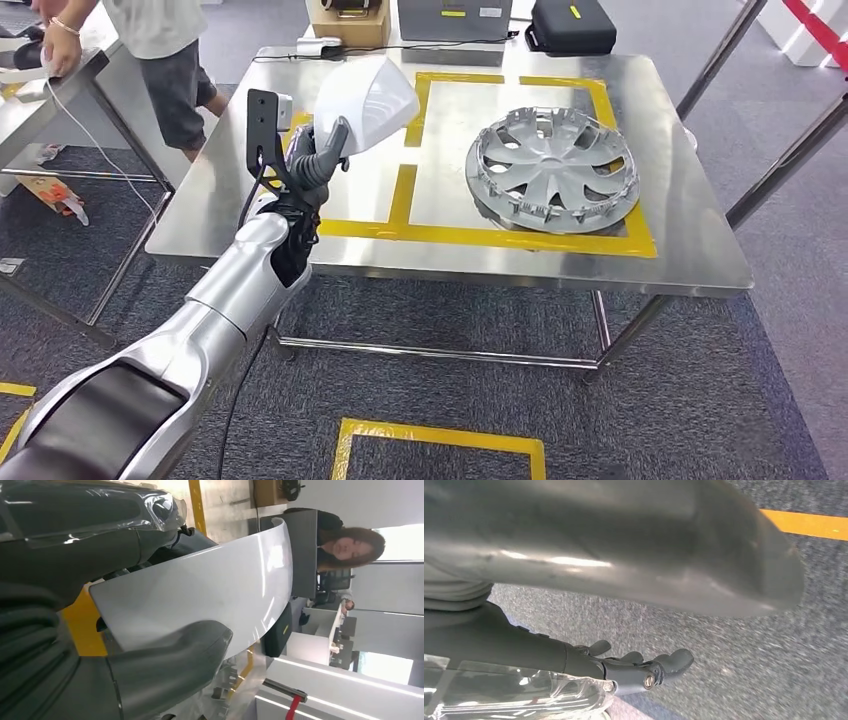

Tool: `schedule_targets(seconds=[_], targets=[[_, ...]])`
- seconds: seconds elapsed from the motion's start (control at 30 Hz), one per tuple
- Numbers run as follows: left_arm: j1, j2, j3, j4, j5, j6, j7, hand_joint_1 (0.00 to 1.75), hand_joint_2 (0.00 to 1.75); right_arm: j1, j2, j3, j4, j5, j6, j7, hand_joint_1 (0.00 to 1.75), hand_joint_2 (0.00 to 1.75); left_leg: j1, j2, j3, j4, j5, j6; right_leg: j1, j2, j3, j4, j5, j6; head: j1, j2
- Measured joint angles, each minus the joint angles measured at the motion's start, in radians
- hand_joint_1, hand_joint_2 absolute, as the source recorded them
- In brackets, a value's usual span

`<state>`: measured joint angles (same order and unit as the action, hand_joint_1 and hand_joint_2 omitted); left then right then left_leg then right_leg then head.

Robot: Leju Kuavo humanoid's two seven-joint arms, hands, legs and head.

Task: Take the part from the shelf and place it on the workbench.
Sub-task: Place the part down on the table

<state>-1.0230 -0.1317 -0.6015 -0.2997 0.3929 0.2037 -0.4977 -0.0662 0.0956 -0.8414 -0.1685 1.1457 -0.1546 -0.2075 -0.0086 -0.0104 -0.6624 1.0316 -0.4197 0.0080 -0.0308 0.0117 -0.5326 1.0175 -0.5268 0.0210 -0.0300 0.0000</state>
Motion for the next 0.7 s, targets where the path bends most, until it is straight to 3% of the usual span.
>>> schedule_targets(seconds=[0.1, 0.17, 0.27, 0.3, 0.33, 0.37, 0.43, 0.5, 0.63, 0.7], targets=[[-0.004, -0.002, 0.000, 0.000, -0.006, -0.005, 0.003, 1.75, 1.75, 0.000, 0.002, -0.001, 0.000, -0.002, 0.000, 0.000, 0.00, 0.00, -0.003, 0.000, 0.020, -0.027, -0.017, 0.016, 0.000, -0.002, 0.008, -0.001, 0.000, 0.017, 0.000, 0.000], [-0.007, -0.004, 0.000, -0.001, -0.009, -0.005, 0.004, 1.75, 1.75, -0.001, 0.003, -0.001, 0.000, -0.002, -0.001, -0.001, 0.00, 0.00, 0.002, -0.001, 0.038, -0.035, -0.024, 0.028, 0.000, -0.004, -0.009, 0.042, -0.009, 0.022, 0.003, 0.000], [-0.007, -0.009, 0.000, 0.000, -0.015, -0.006, 0.006, 1.75, 1.75, -0.004, 0.001, -0.002, 0.000, -0.003, -0.003, -0.002, 0.00, 0.00, 0.001, -0.002, 0.056, -0.037, -0.039, 0.039, 0.003, -0.004, -0.121, 0.223, -0.069, 0.026, 0.020, 0.000], [-0.003, -0.010, 0.000, 0.000, -0.016, -0.005, 0.007, 1.75, 1.75, -0.002, 0.000, -0.002, 0.000, -0.003, -0.003, -0.002, 0.00, 0.00, 0.000, -0.003, 0.064, -0.037, -0.046, 0.040, 0.003, -0.004, -0.159, 0.269, -0.085, 0.027, 0.025, 0.000], [0.001, -0.010, 0.001, 0.000, -0.019, -0.004, 0.010, 1.75, 1.75, 0.000, 0.000, -0.002, 0.000, -0.003, -0.003, -0.002, 0.00, 0.00, -0.001, -0.003, 0.075, -0.037, -0.055, 0.040, 0.004, -0.004, -0.182, 0.283, -0.083, 0.028, 0.027, 0.000], [0.005, -0.010, 0.001, 0.001, -0.022, -0.003, 0.012, 1.75, 1.75, 0.002, 0.000, -0.003, 0.000, -0.002, -0.003, -0.002, 0.00, 0.00, -0.001, -0.004, 0.086, -0.037, -0.064, 0.039, 0.004, -0.005, -0.187, 0.260, -0.061, 0.028, 0.029, 0.000], [0.008, -0.010, 0.003, 0.001, -0.029, 0.001, 0.016, 1.75, 1.75, 0.004, 0.000, -0.003, 0.000, 0.000, -0.003, -0.002, 0.00, 0.00, -0.001, -0.004, 0.112, -0.036, -0.085, 0.032, 0.003, -0.005, -0.159, 0.129, 0.037, 0.027, 0.034, 0.000], [0.007, -0.012, 0.005, 0.002, -0.036, 0.004, 0.019, 1.75, 1.75, 0.004, -0.001, -0.003, 0.000, 0.002, -0.003, -0.002, 0.00, 0.00, -0.002, -0.005, 0.124, -0.035, -0.102, 0.022, 0.005, -0.007, -0.131, 0.025, 0.097, 0.018, 0.039, 0.000], [0.009, -0.013, 0.011, 0.004, -0.046, 0.010, 0.031, 1.75, 1.75, 0.005, 0.001, -0.004, 0.000, 0.003, -0.003, -0.003, 0.00, 0.00, -0.003, -0.005, 0.122, -0.019, -0.112, 0.004, 0.006, -0.005, -0.112, 0.005, 0.096, -0.006, 0.034, 0.000], [0.008, -0.013, 0.016, 0.004, -0.049, 0.012, 0.035, 1.75, 1.75, 0.003, 0.000, -0.004, 0.000, 0.004, -0.003, -0.003, 0.00, 0.00, 0.000, -0.002, 0.078, 0.061, -0.127, -0.005, 0.001, -0.004, -0.093, 0.001, 0.088, -0.015, 0.026, 0.000]])
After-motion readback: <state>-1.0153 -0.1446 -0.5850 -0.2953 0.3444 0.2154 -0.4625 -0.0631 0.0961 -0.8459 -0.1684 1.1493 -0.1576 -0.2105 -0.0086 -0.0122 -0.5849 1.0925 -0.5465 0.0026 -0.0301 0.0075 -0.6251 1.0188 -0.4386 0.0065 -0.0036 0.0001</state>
